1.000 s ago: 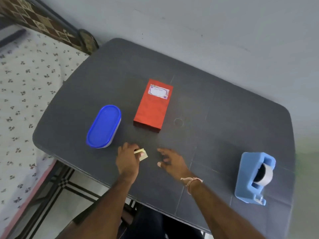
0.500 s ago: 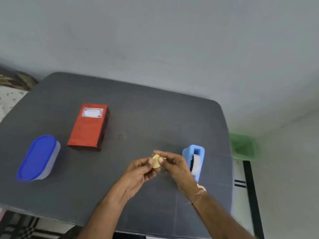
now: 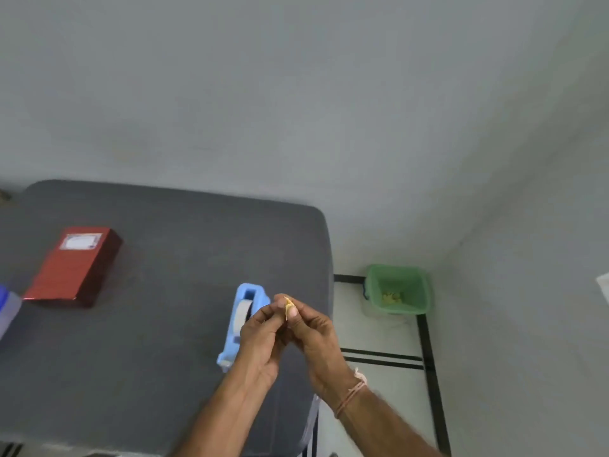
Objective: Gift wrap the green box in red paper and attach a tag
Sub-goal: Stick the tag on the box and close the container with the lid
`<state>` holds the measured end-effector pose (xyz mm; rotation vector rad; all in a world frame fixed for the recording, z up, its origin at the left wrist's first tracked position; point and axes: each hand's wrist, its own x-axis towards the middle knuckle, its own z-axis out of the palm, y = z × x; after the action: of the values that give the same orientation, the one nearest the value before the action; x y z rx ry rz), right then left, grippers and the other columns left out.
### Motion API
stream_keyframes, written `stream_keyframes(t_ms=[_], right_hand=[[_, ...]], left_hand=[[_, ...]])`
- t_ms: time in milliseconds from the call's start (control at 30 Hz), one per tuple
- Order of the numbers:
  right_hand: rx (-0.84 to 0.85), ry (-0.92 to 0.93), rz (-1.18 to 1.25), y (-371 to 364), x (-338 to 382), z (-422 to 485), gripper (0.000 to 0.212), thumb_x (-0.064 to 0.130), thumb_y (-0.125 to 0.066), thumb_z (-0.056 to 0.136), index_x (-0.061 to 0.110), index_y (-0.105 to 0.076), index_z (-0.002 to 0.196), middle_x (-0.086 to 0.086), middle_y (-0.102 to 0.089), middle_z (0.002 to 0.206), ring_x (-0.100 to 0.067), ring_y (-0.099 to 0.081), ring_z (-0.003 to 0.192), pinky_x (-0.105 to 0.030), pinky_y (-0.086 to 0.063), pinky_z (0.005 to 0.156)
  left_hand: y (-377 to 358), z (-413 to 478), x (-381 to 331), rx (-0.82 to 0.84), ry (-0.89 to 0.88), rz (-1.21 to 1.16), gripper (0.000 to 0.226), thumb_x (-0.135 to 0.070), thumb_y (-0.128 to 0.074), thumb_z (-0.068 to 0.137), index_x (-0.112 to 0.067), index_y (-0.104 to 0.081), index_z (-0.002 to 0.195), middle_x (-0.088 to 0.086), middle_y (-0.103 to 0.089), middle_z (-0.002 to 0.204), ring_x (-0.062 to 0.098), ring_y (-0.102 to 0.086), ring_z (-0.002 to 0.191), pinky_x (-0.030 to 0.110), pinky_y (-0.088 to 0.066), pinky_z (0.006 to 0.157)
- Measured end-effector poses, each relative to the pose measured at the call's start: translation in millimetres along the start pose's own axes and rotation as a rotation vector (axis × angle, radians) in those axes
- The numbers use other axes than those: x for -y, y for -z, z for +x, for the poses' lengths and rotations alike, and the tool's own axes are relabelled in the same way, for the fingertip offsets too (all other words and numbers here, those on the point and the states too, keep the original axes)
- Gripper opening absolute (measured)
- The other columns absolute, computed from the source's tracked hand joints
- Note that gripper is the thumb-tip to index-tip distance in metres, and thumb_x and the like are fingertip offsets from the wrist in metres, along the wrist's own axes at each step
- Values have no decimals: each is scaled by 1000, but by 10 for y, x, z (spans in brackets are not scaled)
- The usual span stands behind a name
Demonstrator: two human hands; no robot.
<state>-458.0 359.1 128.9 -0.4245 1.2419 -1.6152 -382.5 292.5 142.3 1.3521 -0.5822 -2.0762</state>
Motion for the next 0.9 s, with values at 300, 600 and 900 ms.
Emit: stream_keyframes(t_ms=[300, 600, 900], right_hand=[[-308, -26, 285, 839, 318, 129, 30, 16, -65, 96, 2, -72, 122, -21, -72, 120, -27, -69, 110, -38, -52, 96], [-562, -25, 22, 2386, 515, 1312, 28, 10, -59, 102, -16, -68, 95, -23, -76, 88, -26, -73, 80, -31, -61, 77], [-826, -357, -190, 4846, -348, 3016, 28, 7, -44, 106, 10, -72, 106, -5, -64, 78, -13, -53, 67, -22, -48, 57]], left_hand=[[-1028, 88, 582, 59, -16, 133, 8, -5, -69, 92, -7, -75, 87, 9, -76, 80, 17, -71, 72, 32, -56, 73], [-2232, 1265, 1347, 71, 176, 257, 13, -6, -73, 89, 0, -76, 100, 19, -78, 95, 27, -77, 87, 31, -64, 77], [-3045, 3244, 2789, 6, 288, 613, 15, -16, -75, 91, -14, -72, 106, 10, -74, 101, 25, -70, 98, 34, -57, 79]])
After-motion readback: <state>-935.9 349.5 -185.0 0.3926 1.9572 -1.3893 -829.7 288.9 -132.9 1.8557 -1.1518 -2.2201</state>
